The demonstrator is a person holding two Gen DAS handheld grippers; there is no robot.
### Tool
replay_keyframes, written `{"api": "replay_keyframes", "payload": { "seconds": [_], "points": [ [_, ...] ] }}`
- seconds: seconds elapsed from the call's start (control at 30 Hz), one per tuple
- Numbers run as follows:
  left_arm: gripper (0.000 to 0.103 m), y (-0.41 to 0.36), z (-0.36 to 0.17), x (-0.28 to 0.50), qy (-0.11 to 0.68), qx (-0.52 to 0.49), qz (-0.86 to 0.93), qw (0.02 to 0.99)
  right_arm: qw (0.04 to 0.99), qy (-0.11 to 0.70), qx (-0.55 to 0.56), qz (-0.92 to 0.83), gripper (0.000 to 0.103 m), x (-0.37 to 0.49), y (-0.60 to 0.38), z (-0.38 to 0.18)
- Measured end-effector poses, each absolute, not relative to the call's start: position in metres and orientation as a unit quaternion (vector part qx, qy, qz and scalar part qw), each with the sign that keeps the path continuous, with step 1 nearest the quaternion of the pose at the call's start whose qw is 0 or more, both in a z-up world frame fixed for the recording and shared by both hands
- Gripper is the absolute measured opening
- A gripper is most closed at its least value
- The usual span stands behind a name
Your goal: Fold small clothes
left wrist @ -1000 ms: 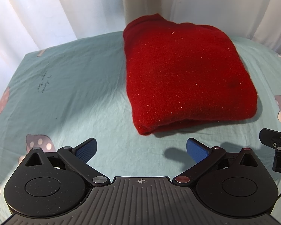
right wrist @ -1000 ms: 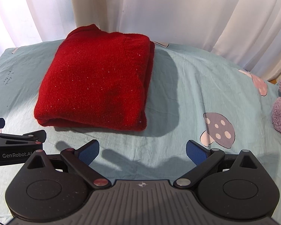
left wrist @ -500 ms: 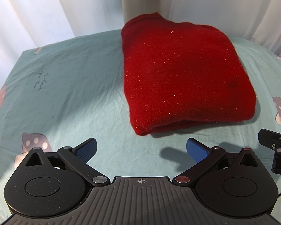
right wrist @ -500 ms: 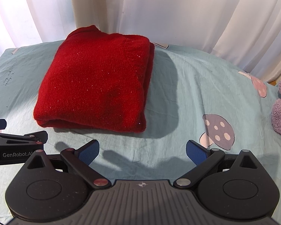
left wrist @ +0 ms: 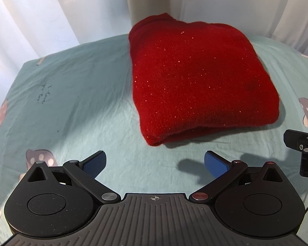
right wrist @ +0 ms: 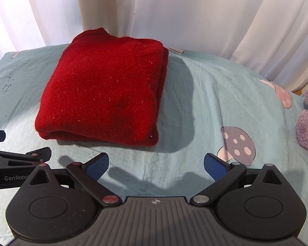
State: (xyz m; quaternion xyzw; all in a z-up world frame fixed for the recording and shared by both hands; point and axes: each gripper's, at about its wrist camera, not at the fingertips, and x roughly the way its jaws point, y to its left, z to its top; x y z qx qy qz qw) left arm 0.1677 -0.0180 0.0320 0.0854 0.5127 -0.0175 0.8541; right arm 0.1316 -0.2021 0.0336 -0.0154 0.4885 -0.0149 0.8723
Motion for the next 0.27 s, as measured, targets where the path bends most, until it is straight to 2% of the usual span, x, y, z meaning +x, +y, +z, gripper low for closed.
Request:
{"api": "replay_keyframes", "payload": {
  "seconds": [0.27],
  "points": [
    [0.103,-0.0192,0.0305,0.1652,0.515,0.086,-0.025,0.852,0.873,0.487,-0.019,-0.016,0.099,0.1307,-0.2015,0.0353]
  ]
}}
